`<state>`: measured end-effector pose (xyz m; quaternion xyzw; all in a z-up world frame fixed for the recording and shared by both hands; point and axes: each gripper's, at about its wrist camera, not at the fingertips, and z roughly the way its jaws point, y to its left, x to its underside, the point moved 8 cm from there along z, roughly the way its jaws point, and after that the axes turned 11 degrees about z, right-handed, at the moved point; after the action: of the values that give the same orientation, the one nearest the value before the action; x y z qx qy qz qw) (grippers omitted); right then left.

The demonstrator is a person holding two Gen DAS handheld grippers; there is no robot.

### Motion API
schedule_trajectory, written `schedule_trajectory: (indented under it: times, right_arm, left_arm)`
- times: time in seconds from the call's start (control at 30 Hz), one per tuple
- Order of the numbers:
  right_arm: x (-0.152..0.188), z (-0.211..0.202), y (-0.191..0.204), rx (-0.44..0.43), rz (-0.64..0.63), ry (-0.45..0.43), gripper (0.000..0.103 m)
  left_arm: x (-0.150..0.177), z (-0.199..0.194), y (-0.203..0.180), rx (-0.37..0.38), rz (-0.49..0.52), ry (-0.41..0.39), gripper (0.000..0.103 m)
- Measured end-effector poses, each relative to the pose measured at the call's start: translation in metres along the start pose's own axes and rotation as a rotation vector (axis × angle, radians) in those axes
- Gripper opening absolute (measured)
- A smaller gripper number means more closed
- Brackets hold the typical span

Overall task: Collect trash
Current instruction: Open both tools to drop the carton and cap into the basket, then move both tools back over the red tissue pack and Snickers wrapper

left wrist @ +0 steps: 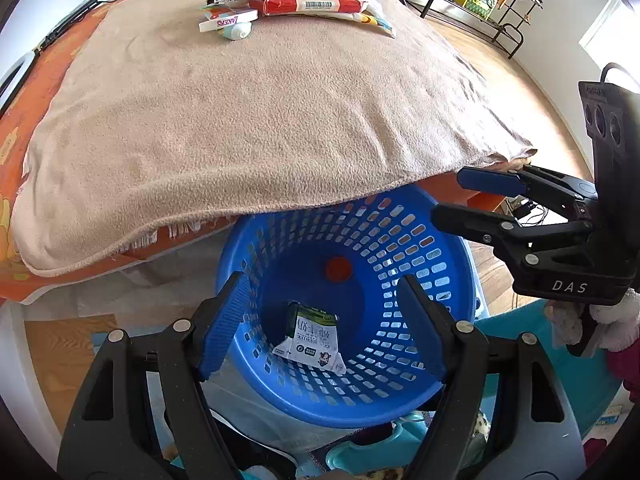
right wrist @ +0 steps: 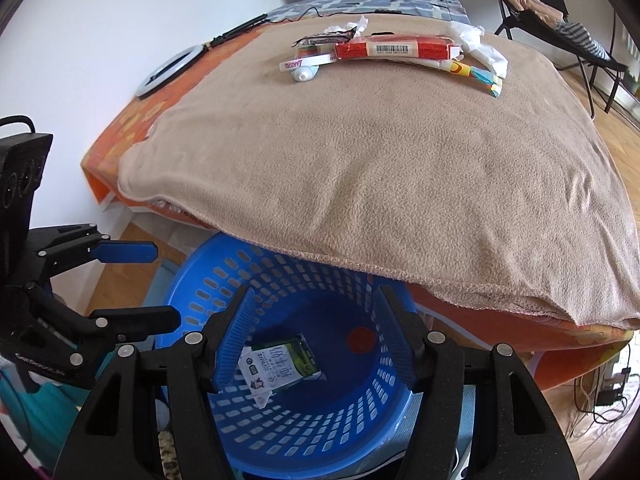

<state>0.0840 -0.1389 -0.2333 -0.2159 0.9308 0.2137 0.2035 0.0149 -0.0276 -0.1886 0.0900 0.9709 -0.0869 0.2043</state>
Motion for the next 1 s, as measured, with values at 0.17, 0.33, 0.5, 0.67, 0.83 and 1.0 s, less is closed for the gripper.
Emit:
schedule_trajectory:
  times: [0.17, 0.33, 0.5, 0.67, 0.83, 1.0]
  right_arm:
    - [-0.005, -0.006, -0.003, 0.002, 0.008, -0.023, 0.061]
    - [-0.014, -0.012, -0.007, 0.005, 0.018, -0.044, 0.061]
    - [-0.029, -0.017, -0.009, 0.007, 0.025, -0.069, 0.061]
    - [-0.047, -0.022, -0.013, 0.012, 0.034, -0.098, 0.061]
    - [-0.070, -0.027, -0.023, 0.016, 0.066, -0.125, 0.066]
    - [-0.098, -0.030, -0.035, 0.034, 0.072, -0.154, 0.067]
  left_arm:
    - [-0.011, -0.004, 0.004, -0.010, -0.007, -0.017, 0.078]
    - [-0.031, -0.011, 0.009, -0.020, -0.009, -0.042, 0.078]
    - [-0.060, -0.021, 0.019, -0.036, -0.012, -0.080, 0.078]
    - [-0.092, -0.030, 0.038, -0.073, -0.010, -0.121, 0.078]
    - [-0.118, -0.032, 0.059, -0.089, -0.032, -0.150, 0.078]
    - [-0.138, -0.029, 0.079, -0.111, -0.058, -0.167, 0.078]
